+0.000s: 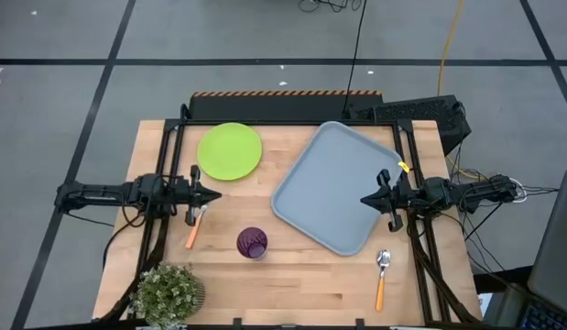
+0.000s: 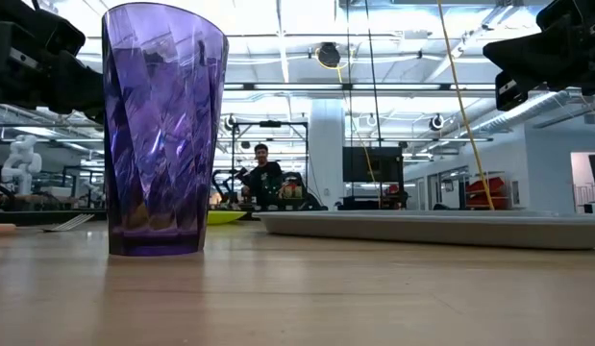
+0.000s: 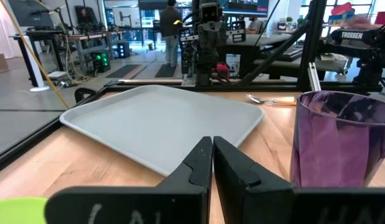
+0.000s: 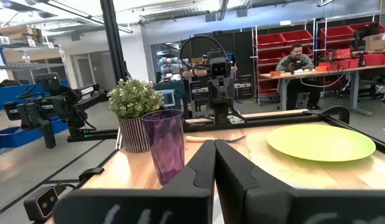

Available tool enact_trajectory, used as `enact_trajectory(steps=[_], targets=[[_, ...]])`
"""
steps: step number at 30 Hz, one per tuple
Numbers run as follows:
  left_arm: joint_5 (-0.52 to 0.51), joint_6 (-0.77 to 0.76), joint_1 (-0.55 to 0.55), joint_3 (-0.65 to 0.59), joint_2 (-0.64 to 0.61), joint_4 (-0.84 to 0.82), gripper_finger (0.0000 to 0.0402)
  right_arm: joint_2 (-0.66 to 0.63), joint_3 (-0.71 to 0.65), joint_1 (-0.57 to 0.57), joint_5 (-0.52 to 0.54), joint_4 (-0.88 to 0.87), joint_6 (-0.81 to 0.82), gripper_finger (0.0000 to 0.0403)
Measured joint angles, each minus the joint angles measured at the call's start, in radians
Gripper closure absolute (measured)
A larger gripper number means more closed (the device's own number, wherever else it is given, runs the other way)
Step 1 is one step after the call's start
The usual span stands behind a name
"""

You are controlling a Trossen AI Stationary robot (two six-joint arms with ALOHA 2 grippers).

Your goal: Pick and place plate/cup/fork/spoon on tray

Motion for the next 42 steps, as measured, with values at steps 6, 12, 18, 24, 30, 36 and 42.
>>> enact_trajectory(steps=[6,12,18,24,30,36,42], targets=[[0.000,0.000,0.000,0.000,0.000,0.000,0.0382,0.000,0.000,0.000,0.000,0.000,0.000,0.0403],[0.000,0.000,0.000,0.000,0.000,0.000,0.0382,0.000,0.000,0.000,0.000,0.000,0.000,0.0403],[0.000,0.000,0.000,0.000,0.000,0.000,0.0382,0.000,0.000,0.000,0.000,0.000,0.000,0.0403],[0.000,0.000,0.000,0.000,0.000,0.000,0.0382,0.000,0.000,0.000,0.000,0.009,0.008,0.0403],[0.000,0.000,0.000,0.000,0.000,0.000,0.0382,0.000,0.000,0.000,0.000,0.060,0.004,0.0403],[0.000,0.000,0.000,0.000,0.000,0.000,0.0382,0.000,0.000,0.000,0.000,0.172,0.004,0.0403],[0.000,0.000,0.000,0.000,0.000,0.000,0.0382,0.000,0.000,0.000,0.000,0.180,0.004,0.0403]])
